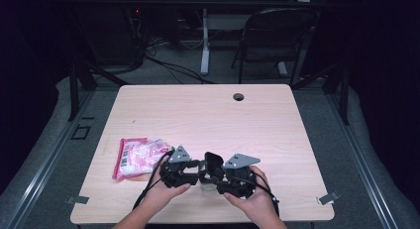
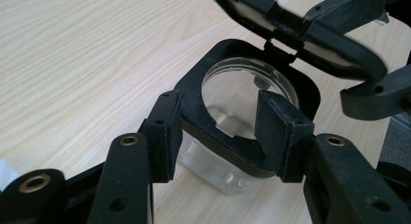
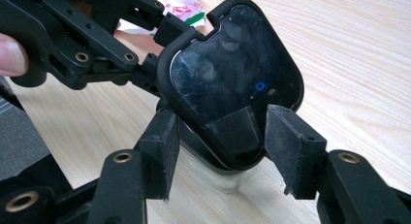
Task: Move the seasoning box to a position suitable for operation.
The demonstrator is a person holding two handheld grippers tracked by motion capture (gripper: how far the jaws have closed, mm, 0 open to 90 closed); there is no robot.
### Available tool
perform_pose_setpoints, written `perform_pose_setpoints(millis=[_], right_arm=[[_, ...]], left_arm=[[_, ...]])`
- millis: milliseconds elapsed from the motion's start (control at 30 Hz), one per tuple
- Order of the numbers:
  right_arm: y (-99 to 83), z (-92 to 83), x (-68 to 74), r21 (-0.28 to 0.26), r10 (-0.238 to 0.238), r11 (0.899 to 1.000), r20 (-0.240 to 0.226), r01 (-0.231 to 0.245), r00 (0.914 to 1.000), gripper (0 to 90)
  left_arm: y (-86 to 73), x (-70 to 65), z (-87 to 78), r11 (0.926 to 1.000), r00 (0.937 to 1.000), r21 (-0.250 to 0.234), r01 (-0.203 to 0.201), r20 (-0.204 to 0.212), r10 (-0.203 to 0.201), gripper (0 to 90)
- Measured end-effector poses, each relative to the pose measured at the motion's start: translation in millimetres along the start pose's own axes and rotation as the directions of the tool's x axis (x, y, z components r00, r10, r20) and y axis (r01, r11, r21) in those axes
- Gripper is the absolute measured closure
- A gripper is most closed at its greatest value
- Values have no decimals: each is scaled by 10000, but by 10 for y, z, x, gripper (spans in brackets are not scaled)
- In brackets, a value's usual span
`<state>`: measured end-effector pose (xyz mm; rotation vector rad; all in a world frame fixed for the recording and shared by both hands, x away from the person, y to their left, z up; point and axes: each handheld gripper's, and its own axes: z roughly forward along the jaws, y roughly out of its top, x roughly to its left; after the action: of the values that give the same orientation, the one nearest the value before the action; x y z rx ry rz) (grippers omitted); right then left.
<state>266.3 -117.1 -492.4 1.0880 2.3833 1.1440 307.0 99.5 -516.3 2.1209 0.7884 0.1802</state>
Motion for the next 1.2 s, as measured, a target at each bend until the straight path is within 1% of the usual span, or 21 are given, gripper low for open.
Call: perform_pose_setpoints(millis=[33, 133, 200, 233, 367, 533, 567, 633, 667, 700, 767, 833, 900, 967, 1000, 1033, 1067, 1100, 1133, 1167, 1200], right_arm=[[0, 0, -3, -14, 9, 10000, -21, -9, 10000, 471], [-1, -2, -9, -21, 24, 10000, -37, -24, 10000, 471], [-5, -2, -10, -63, 50, 10000, -43, -51, 10000, 473], [-8, 0, -12, -120, 61, 9999, -70, -62, 10000, 474], [-7, -18, -41, -68, 232, 9997, -230, -233, 9995, 475], [-7, -73, -69, -120, 321, 9994, -136, -323, 9994, 482], [-8, -85, -76, -204, 353, 9992, -122, -355, 9993, 485], [-10, -124, -100, -195, 393, 9990, -109, -395, 9992, 490], [-12, -141, -112, -228, 492, 9985, -115, -494, 9987, 494], [-13, -159, -130, -232, 505, 9984, -133, -508, 9986, 509], [-17, -192, -156, -188, 680, 9975, -204, -684, 9975, 532], [-25, -213, -172, -196, 767, 9968, -267, -772, 9967, 581], [-29, -238, -182, -73, 918, 9957, -251, -920, 9955, 622], [-28, -277, -206, 33, 921, 9958, -217, -920, 9955, 658], [-31, -292, -210, 3, 1061, 9944, -202, -1061, 9942, 671], [-32, -314, -227, 94, 1051, 9944, -203, -1049, 9943, 680], [-41, -322, -242, 36, 1083, 9941, -183, -1082, 9940, 688], [-45, -336, -254, 116, 1169, 9931, -232, -1167, 9929, 699], [-54, -343, -265, 115, 1208, 9926, -238, -1206, 9924, 711], [-60, -346, -273, 113, 1213, 9926, -307, -1210, 9921, 726], [-63, -349, -275, 164, 1173, 9930, -329, -1168, 9926, 728]], left_arm=[[-5, 4, 4, 10000, 10000, -26, -23, -42, 23, 528], [-10, 14, 4, 10000, 10000, -34, 53, 42, -53, 528], [-14, 16, 4, 9999, 10000, -71, 84, -8, -84, 534], [-18, 21, 4, 9999, 9999, -93, 95, 57, -94, 535], [-21, 31, 5, 9998, 10000, -151, 94, 31, -94, 554], [-23, 24, 5, 9998, 10000, -167, 65, -10, -65, 557], [-22, 23, 5, 9998, 10000, -168, 44, -31, -45, 557], [-23, 15, 5, 9998, 10000, -183, 18, -81, -19, 559], [-21, 4, 6, 9998, 9996, -182, -19, -295, 14, 562], [-17, 8, 2, 9999, 9998, -131, -67, -170, 64, 566], [-10, -6, 1, 9999, 9996, -83, -137, -245, 135, 570], [-10, -10, 1, 9998, 9995, -90, -168, -271, 166, 571], [-11, -9, 1, 9998, 9995, -95, -162, -262, 160, 572], [-12, -8, 1, 9998, 9995, -96, -183, -256, 181, 572], [-15, -9, 4, 9997, 9994, -150, -189, -283, 185, 572], [-17, -9, 4, 9997, 9994, -163, -190, -276, 185, 572], [-18, -13, 3, 9997, 9990, -168, -200, -402, 193, 571], [-18, -7, 3, 9997, 9994, -173, -198, -278, 193, 572], [-18, -7, 3, 9997, 9995, -172, -196, -268, 191, 571], [-18, -13, 3, 9997, 9990, -167, -201, -409, 194, 572], [-18, -13, 3, 9997, 9990, -172, -200, -406, 193, 572]])
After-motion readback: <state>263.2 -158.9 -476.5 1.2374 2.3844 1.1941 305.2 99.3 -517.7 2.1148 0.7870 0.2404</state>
